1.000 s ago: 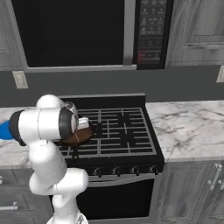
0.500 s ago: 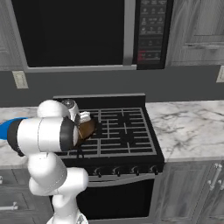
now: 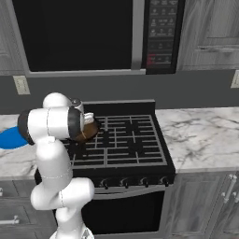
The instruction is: Place the cold items (peach and mango) from the fridge in one tupperware on the dining counter. Place the warm items (hot dog and kebab skewer) in the stove area in another tupperware.
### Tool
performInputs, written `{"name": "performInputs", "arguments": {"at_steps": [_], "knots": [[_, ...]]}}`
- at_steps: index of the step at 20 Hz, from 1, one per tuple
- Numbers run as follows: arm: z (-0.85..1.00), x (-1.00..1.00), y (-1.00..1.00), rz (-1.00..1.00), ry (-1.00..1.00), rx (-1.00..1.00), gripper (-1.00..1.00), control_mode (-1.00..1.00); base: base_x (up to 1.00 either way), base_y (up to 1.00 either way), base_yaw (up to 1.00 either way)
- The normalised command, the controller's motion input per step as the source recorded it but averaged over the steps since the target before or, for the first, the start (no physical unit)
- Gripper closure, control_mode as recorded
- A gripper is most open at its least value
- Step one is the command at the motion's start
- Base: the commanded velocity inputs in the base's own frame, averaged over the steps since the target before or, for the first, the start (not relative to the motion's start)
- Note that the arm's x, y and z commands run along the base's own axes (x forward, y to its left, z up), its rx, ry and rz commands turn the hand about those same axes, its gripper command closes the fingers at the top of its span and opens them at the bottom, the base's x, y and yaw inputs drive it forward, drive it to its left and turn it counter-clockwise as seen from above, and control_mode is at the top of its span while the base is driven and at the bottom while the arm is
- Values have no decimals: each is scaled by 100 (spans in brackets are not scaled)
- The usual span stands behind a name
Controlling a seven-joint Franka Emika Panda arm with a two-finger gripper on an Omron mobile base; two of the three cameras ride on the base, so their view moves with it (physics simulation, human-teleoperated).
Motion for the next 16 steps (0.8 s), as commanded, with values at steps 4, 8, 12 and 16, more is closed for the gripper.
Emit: {"name": "performInputs", "arguments": {"at_steps": [4, 8, 12, 16], "knots": [[-67, 27, 2, 24, -10, 23, 100, -100, 0, 0, 0], [-94, 51, 6, 64, -8, 2, 100, -100, 0, 0, 0], [-100, 28, -31, 64, -18, 0, 100, -100, 0, 0, 0], [-100, 0, -97, 26, -15, 0, 100, -100, 0, 0, 0]]}}
